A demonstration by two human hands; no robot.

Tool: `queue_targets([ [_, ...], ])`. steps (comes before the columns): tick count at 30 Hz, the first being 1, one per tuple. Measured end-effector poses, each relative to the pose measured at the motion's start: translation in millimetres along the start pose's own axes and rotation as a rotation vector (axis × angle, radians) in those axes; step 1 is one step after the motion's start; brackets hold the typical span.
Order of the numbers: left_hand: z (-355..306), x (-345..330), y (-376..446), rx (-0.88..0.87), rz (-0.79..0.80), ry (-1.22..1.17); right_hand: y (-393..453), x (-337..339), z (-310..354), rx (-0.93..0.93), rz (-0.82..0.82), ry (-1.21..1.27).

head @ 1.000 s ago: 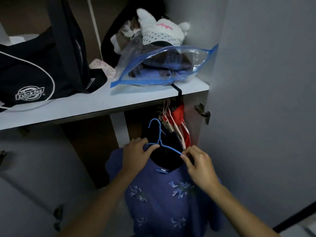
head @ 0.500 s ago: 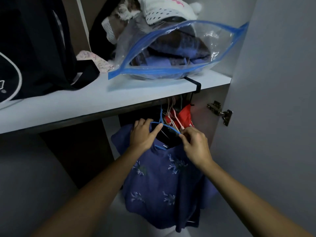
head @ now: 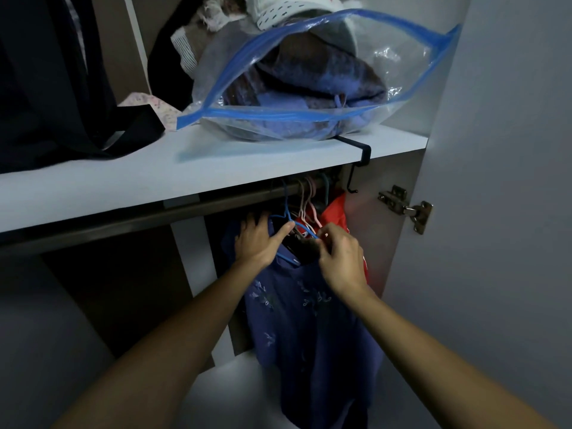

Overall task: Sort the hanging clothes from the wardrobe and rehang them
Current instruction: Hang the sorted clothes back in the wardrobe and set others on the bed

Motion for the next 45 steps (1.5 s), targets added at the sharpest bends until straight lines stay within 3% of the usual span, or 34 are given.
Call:
queue_targets([
  [5,-5,-8,25,-0.025,0.021,0.009,10,-9,-5,-0.033,-0.036,-0.004],
  [13,2,-39,43,-0.023,0.294,-0.039,-3,-31,-24,-0.017,0.017,-0.168],
  [28,11,-25,33,-0.049,0.268,-0.093,-22,-24,-21,-0.005,0.228,-0.332],
  [35,7,10,-54,0.081,0.202,0.099,-45,30,-18,0.052,0.338,-0.254],
  [40,-19,54,-180,0.188,0.124,0.153,-84,64,0,0.199,0.49,-0.157],
  [45,-35,120,-312,0.296,0.034,0.354,-143,81,46,0.361,0.621,0.009],
])
Point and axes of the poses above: each hand's wrist, its own y-axis towards the middle knuckle, its own x-axis out of the back of the hand, z = x × y, the point moved 4 cm from there along y, towards the middle knuckle, and after that the axes turned 3 degrees about y, right-handed, at the moved point
